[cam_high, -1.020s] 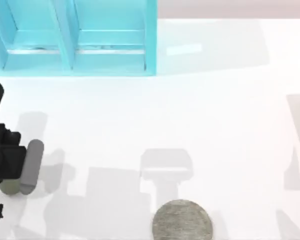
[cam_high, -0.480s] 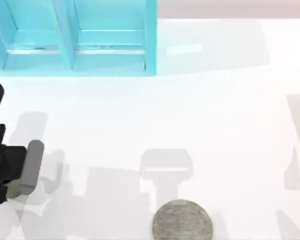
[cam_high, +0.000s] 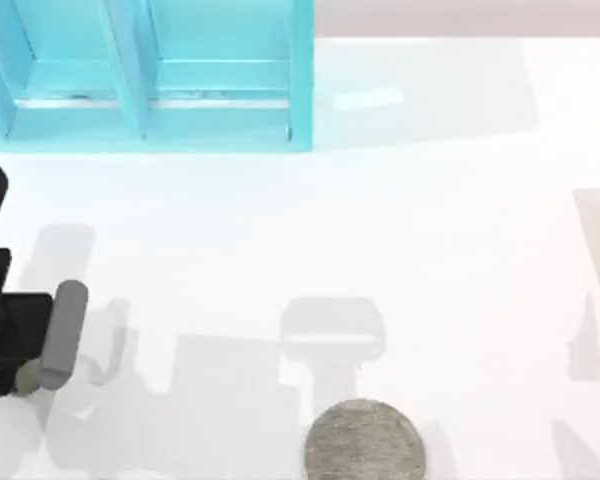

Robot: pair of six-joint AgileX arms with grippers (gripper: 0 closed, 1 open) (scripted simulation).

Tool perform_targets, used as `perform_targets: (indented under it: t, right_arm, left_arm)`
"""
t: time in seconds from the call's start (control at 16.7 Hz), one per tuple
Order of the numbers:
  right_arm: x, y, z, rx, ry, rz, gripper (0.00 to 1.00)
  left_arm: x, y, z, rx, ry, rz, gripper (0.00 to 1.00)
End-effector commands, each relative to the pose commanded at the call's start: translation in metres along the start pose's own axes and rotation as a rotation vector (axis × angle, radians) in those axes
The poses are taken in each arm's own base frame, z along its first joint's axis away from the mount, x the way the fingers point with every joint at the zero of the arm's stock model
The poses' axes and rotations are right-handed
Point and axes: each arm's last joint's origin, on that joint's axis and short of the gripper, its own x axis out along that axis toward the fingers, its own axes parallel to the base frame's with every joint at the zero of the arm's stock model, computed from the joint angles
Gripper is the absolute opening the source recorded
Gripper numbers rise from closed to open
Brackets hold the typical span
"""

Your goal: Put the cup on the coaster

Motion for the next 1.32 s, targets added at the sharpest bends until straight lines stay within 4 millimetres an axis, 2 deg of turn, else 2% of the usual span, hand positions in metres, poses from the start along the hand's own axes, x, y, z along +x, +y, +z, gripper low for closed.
perform_targets:
  t: [0.36, 0.6, 0.78, 0.96, 1.14, 1.32]
  right_arm:
    - [0.000, 0.000, 0.000, 0.000, 0.000, 0.000, 1.00]
    - [0.000, 0.000, 0.000, 0.000, 0.000, 0.000, 1.00]
    - [0.000, 0.000, 0.000, 0.000, 0.000, 0.000, 1.00]
    - [0.000, 0.000, 0.000, 0.000, 0.000, 0.000, 1.00]
    - [0.000, 0.000, 0.000, 0.000, 0.000, 0.000, 1.00]
    - [0.000, 0.000, 0.000, 0.000, 0.000, 0.000, 1.00]
  left_arm:
    - [-0.001, 0.003, 0.004, -0.009, 0.000, -0.001, 0.00]
    - [-0.007, 0.020, 0.029, -0.097, 0.004, -0.011, 0.00]
    - [-0.012, 0.034, 0.060, -0.228, 0.013, -0.021, 0.00]
    - [-0.016, 0.043, 0.101, -0.394, 0.028, -0.035, 0.00]
    - [-0.018, 0.042, 0.148, -0.599, 0.053, -0.052, 0.00]
    - [-0.019, 0.031, 0.198, -0.841, 0.086, -0.059, 0.00]
